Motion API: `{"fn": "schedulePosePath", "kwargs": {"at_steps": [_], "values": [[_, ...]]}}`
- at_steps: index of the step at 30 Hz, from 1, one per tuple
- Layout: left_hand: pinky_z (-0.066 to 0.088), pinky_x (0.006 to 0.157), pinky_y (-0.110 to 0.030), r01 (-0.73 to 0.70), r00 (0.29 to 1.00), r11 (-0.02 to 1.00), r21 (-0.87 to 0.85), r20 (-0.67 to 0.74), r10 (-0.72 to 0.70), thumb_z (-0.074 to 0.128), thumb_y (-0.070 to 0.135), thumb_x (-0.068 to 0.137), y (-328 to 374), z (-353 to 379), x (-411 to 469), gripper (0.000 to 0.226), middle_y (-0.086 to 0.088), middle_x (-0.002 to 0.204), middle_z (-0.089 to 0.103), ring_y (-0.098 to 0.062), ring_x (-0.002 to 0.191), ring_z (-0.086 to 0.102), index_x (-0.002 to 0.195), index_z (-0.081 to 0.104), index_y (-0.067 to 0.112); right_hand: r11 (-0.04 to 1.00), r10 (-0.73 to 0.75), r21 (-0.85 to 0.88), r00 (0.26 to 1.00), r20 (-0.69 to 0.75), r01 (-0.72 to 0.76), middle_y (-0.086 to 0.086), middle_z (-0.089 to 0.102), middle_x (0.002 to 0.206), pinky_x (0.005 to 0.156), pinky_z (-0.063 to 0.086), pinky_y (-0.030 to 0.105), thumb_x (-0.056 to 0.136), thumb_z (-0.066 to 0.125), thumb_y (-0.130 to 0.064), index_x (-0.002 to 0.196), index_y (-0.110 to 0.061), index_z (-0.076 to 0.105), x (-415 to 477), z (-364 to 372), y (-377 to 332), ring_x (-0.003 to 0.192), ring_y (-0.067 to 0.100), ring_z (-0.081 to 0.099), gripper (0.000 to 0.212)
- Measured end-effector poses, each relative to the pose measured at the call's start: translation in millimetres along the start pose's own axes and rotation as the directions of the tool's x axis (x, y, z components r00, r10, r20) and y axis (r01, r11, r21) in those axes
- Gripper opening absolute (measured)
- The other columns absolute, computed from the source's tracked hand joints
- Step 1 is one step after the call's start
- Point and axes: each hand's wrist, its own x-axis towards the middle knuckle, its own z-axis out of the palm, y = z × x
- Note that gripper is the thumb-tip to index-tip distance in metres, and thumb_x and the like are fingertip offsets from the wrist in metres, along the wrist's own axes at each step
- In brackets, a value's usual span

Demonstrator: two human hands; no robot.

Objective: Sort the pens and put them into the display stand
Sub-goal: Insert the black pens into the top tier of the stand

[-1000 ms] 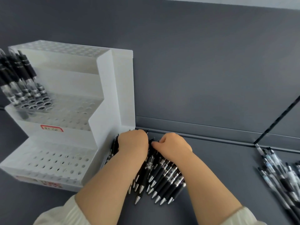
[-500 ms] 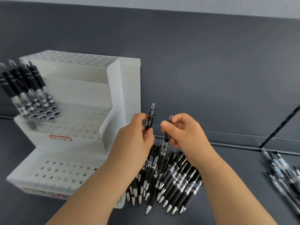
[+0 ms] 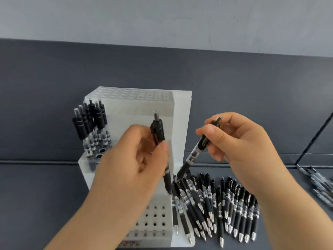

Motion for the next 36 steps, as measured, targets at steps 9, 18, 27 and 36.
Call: {"fn": "schedulePosePath", "kwargs": {"at_steps": [9,18,27,36], "values": [[0.049,0.058,-0.016,0.011,0.998,1.0,-0.003,-0.066,-0.011,0.055,0.04,0.076,-42.1,-86.0,0.9,0.013,0.011,0.072,0.067,-0.002,0.061,0.063,0.083,0.059,0.03,0.992,-0.123,-0.014,0.991,0.046,0.124,0.003,0.074,0.08,0.055,0.05,0.018,0.062,0.072,-0.021,0.087,-0.012,0.066,0.2,98.4,-28.1,0.057,0.009,0.062,0.028],[0.047,0.059,-0.008,0.025,0.999,0.996,-0.086,-0.037,-0.029,0.062,0.026,0.08,-69.1,-129.8,-0.6,0.006,0.013,0.076,0.069,0.001,0.064,0.065,0.084,0.061,0.029,0.962,-0.229,-0.186,0.961,-0.157,0.199,-0.002,0.067,0.06,0.051,0.053,0.024,0.066,0.082,-0.016,0.071,-0.018,0.06,18.4,157.9,-30.8,0.049,0.014,0.064,0.022],[0.048,0.061,-0.007,-0.01,1.0,0.994,-0.106,-0.002,0.009,0.062,0.017,0.082,-82.0,-145.4,2.0,0.015,0.01,0.079,0.069,-0.001,0.066,0.066,0.086,0.058,0.032,0.961,-0.183,-0.238,0.969,-0.168,0.14,-0.002,0.069,0.061,0.056,0.057,0.024,0.07,0.081,-0.015,0.077,-0.011,0.063,29.4,179.0,-26.7,0.051,0.013,0.065,0.019],[0.045,0.059,-0.004,-0.002,1.0,0.994,-0.109,0.012,0.004,0.06,0.017,0.084,-85.1,-149.7,5.6,0.014,0.012,0.08,0.068,0.001,0.065,0.066,0.089,0.058,0.03,0.952,-0.133,-0.291,0.985,-0.109,0.096,-0.002,0.069,0.06,0.057,0.056,0.02,0.073,0.079,-0.015,0.074,-0.019,0.065,35.9,186.3,-17.3,0.052,0.011,0.066,0.014]]}}
